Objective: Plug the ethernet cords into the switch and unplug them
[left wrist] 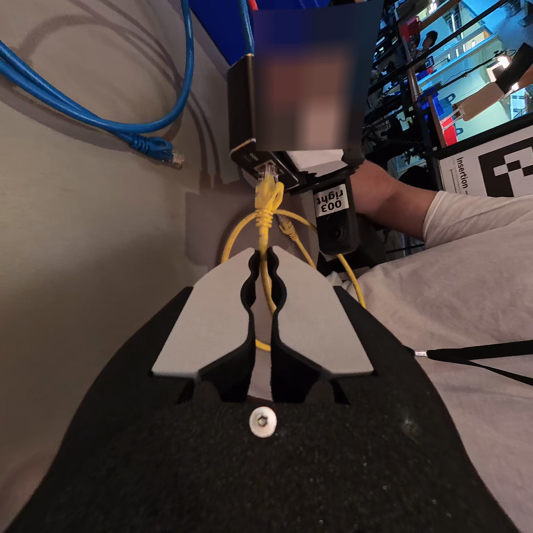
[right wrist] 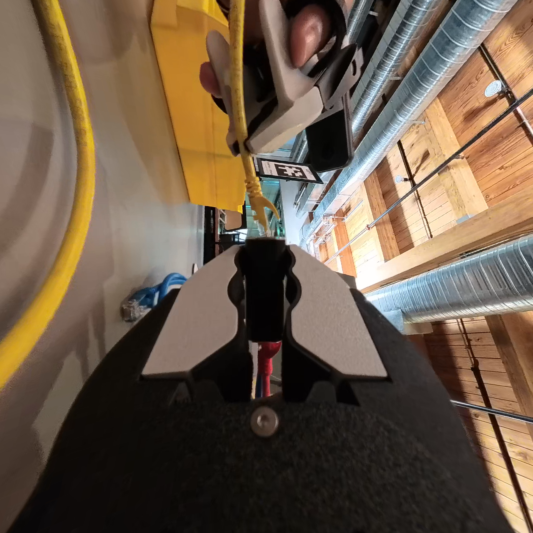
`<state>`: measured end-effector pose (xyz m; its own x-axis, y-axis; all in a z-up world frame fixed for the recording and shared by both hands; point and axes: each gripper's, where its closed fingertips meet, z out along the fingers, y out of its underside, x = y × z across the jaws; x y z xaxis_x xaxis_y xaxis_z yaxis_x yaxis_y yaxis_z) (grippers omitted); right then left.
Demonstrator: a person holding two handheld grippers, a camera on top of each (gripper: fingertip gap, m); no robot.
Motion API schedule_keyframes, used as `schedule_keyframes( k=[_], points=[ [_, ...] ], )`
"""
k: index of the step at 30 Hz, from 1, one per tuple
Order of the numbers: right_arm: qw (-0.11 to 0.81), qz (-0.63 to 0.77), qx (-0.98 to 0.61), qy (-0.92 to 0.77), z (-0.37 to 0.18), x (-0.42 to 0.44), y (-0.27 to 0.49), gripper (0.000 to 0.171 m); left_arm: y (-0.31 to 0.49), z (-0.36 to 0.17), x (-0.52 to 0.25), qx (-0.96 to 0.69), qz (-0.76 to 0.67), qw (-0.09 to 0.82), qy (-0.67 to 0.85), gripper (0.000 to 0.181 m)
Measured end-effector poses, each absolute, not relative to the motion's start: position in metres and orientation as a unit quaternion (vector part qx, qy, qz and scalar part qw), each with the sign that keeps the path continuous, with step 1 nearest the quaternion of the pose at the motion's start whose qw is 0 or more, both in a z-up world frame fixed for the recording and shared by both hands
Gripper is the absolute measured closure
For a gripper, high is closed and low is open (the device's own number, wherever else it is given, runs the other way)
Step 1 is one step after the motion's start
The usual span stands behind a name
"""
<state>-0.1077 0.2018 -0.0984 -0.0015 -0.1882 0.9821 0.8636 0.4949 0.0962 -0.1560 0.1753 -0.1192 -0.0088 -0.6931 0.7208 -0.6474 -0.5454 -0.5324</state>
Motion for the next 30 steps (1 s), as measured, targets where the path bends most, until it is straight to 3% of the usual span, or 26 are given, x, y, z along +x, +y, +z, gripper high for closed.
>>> schedule_keyframes(
  k=[6,18,30],
  points=[
    [0.667,-0.35,-0.323,-0.572,-0.098,-0.107,0.201,0.146,0.174,-0.109,-0.155,-0.68,-0.587,-0.004,0.439,0.177],
    [0.584,-0.372,-0.471,-0.547,-0.13,-0.095,0.235,0.147,0.169,-0.126,-0.139,-0.709,-0.548,0.017,0.443,0.176],
    [0.634,-0.352,-0.441,-0.529,-0.113,-0.095,0.228,0.146,0.171,-0.122,-0.126,-0.701,-0.58,0.035,0.414,0.172]
  ],
)
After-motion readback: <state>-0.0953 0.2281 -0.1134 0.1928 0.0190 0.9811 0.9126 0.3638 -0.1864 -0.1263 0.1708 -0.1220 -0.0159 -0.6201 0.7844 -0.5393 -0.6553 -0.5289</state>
